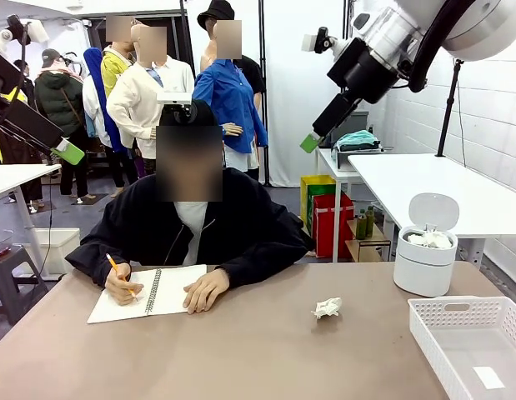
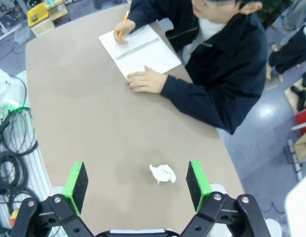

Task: Sort the paper based on its condition.
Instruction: If a person hands you a paper, place it in the Organizing basket , and if it's crumpled, put it in the Trash can.

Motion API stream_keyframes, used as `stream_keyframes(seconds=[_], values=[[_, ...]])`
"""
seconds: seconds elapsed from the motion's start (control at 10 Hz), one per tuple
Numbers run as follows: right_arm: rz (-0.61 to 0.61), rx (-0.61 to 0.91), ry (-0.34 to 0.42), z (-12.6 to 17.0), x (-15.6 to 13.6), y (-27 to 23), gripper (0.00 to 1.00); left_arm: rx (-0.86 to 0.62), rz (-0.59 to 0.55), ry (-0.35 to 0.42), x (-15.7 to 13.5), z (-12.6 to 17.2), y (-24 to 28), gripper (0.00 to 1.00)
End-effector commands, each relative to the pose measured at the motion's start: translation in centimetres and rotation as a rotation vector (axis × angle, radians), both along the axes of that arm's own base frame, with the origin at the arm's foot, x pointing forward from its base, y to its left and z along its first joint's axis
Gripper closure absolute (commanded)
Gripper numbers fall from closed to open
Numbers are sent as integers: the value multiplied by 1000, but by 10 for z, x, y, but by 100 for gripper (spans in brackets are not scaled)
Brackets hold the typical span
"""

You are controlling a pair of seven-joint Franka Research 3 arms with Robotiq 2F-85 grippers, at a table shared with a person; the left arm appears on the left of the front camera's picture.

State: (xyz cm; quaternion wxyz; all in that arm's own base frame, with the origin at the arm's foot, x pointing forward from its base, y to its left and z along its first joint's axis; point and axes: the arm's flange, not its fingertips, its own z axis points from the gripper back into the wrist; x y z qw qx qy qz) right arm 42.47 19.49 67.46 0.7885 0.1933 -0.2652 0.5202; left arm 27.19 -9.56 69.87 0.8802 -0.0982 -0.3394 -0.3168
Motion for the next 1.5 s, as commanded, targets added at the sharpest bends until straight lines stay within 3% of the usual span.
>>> stream_keyframes(seconds=[0.0,0.8,1.4], values=[[-27,-41,67,1,11,2,0,1,3,-1,0,0,1,0],[-95,-134,241,-36,48,4,0,1,3,-1,0,0,1,0],[-90,-118,235,-48,53,1,0,1,3,-1,0,0,1,0]])
